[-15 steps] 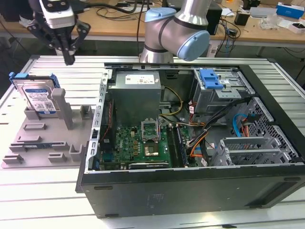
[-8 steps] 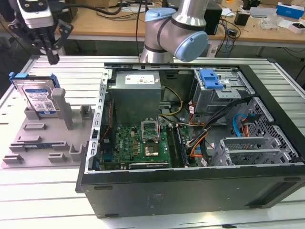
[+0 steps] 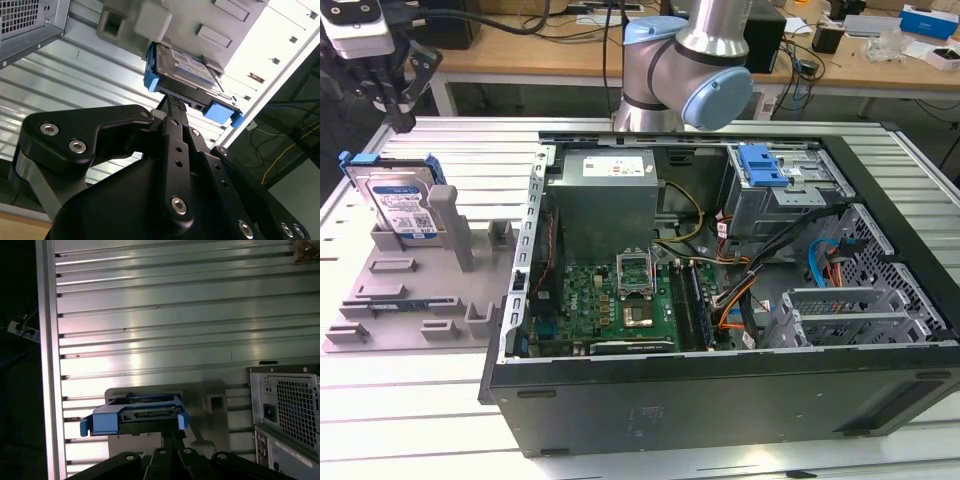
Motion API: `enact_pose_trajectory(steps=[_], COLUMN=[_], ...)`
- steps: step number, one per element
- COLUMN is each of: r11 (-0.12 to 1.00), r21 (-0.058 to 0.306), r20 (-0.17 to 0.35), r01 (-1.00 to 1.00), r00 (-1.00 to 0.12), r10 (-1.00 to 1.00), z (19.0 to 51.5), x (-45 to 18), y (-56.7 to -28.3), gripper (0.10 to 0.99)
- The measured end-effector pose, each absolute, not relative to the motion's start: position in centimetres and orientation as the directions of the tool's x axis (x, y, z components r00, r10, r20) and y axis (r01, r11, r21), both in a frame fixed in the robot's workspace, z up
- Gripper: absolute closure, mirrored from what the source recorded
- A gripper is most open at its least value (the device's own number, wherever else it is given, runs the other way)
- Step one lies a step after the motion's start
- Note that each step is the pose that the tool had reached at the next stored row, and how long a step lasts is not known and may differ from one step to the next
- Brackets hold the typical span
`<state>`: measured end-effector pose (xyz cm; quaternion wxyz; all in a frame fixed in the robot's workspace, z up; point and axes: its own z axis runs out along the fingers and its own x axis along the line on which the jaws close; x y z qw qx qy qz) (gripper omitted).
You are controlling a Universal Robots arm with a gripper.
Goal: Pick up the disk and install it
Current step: 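Reach for the disk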
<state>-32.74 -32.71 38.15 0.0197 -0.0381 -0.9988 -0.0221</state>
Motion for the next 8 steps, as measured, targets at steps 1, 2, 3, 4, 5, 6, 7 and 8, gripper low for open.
enact_pose_trajectory(steps=[1, 2, 3, 4, 5, 6, 7, 8], r11=[0.996, 0.996, 0.996, 0.996, 0.996, 0.996, 0.996, 0.996], r21=[0.043, 0.043, 0.043, 0.043, 0.043, 0.043, 0.043, 0.043], r20=[0.041, 0.041, 0.042, 0.042, 0.042, 0.042, 0.042, 0.042], r01=[0.077, 0.077, 0.077, 0.077, 0.077, 0.077, 0.077, 0.077], r00=[-0.996, -0.996, -0.996, -0.996, -0.996, -0.996, -0.996, -0.996], r10=[0.075, 0.075, 0.075, 0.075, 0.075, 0.075, 0.075, 0.075], z=[38.15, 38.16, 38.16, 38.16, 38.16, 38.16, 38.16, 38.16], x=[-32.75, -32.75, -32.76, -32.76, -32.76, -32.76, -32.76, -32.76], y=[-32.71, -32.71, -32.71, -32.71, -32.71, -32.71, -32.71, -32.71], gripper=[0.980, 0.980, 0.980, 0.980, 0.980, 0.980, 0.980, 0.980])
